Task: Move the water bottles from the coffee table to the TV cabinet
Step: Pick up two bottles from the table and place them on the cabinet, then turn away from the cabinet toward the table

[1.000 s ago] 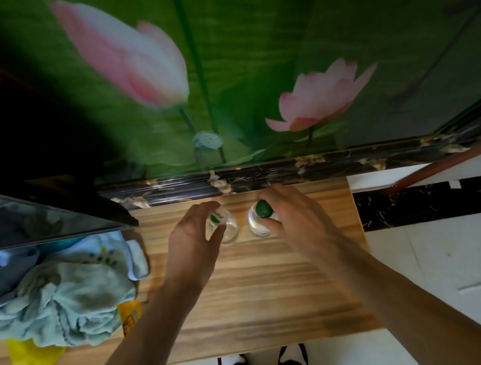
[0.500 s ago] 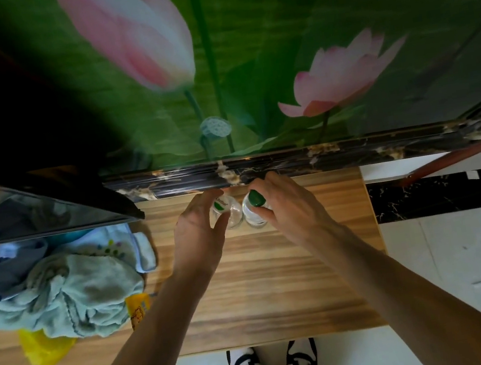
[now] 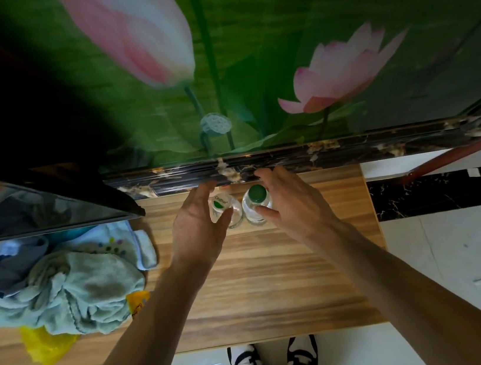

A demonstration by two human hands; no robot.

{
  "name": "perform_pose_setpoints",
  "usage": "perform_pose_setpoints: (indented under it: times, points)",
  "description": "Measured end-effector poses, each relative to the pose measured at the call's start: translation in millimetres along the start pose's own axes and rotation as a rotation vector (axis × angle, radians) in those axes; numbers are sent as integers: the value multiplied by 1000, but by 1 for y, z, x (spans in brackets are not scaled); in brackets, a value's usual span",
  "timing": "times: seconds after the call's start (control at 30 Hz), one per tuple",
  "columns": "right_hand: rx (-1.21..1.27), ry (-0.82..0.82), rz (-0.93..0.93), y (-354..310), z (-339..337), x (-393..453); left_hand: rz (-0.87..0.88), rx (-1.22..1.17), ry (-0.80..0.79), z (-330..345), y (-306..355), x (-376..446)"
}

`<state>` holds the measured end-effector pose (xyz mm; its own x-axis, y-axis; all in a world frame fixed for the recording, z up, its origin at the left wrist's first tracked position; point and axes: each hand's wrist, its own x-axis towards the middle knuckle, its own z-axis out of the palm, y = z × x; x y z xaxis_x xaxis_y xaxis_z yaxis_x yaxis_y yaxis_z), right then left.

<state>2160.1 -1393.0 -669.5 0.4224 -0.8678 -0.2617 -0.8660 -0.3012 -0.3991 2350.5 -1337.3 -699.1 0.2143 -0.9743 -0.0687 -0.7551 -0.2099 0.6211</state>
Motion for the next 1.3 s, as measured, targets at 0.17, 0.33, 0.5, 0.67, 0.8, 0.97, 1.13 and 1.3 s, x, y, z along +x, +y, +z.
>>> perform_pose_setpoints:
  times: [0.17,0.33,0.5,0.67,0.8,0.97,1.13,1.3]
  points:
    - [-57,58,-31,-8,-19,-14,103,45,-26,-18,12,-13]
    - [-31,111,-66,-29,-59,-49,158,5,-15,-55,39,-42]
    - [-6,156,-46,-62,-124,-102,187,37,-46,-116,80,-91]
    - [-55,216,-79,-116,-196,-169,247,103,22,-197,125,-130]
    - [-82,251,-135,-155,-240,-213,233,100,157,-256,153,-164]
    - [-94,351,-236,-189,-288,-249,145,64,370,-316,196,-217]
    - [-90,410,-451,-223,-321,-264,4,78,633,-364,224,-274]
    - [-37,380,-718,-276,-336,-271,-155,185,793,-403,224,-337]
